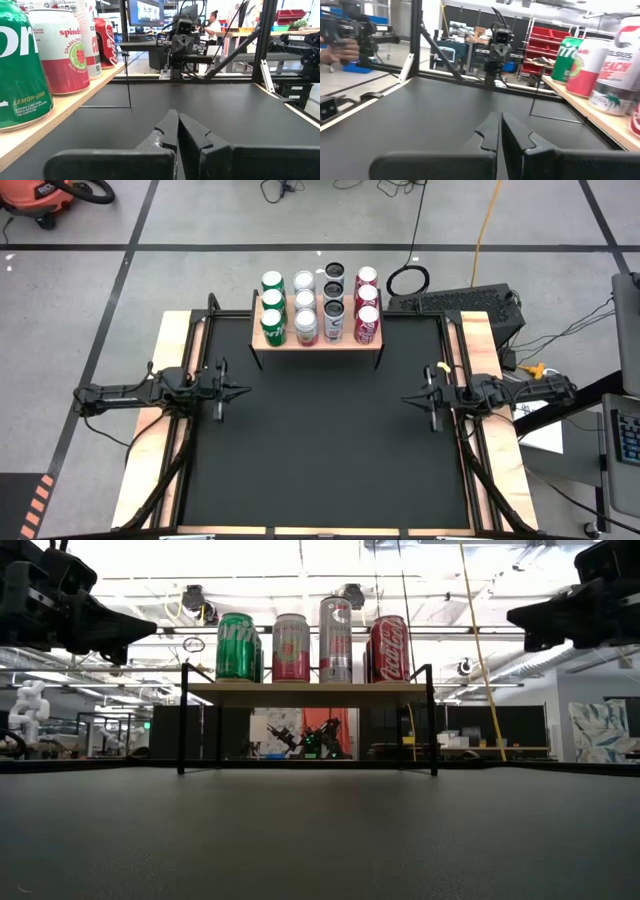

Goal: Place canned beverage on shelf
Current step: Return to Home Position

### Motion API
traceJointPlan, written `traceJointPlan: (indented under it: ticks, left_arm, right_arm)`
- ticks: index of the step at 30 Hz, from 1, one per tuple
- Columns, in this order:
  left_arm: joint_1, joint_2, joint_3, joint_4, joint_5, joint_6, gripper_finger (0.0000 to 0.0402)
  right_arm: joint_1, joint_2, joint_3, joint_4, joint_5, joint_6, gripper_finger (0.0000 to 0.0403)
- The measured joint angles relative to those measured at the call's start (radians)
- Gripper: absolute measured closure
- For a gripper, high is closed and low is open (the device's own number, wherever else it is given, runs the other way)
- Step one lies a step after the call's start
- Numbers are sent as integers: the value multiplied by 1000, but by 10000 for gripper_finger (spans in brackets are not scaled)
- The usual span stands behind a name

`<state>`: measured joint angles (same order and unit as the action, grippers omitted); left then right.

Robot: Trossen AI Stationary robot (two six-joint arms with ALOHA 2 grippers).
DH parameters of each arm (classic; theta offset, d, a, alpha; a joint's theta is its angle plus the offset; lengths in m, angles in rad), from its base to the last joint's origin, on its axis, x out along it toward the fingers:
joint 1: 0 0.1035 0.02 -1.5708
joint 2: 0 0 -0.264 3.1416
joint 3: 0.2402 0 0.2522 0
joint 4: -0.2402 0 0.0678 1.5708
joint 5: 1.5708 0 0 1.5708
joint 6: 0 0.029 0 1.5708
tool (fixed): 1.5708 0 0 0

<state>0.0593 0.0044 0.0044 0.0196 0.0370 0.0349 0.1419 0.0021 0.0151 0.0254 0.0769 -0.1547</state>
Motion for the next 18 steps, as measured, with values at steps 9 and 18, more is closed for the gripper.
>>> traceJointPlan:
  ticks: [9,18]
  left_arm:
    - [0,0,0,0,-1,-1,391]
    - [0,0,0,0,-2,-3,391]
  right_arm:
    - [-25,0,0,-8,-75,61,403]
    - [-25,1,0,-1,-78,64,403]
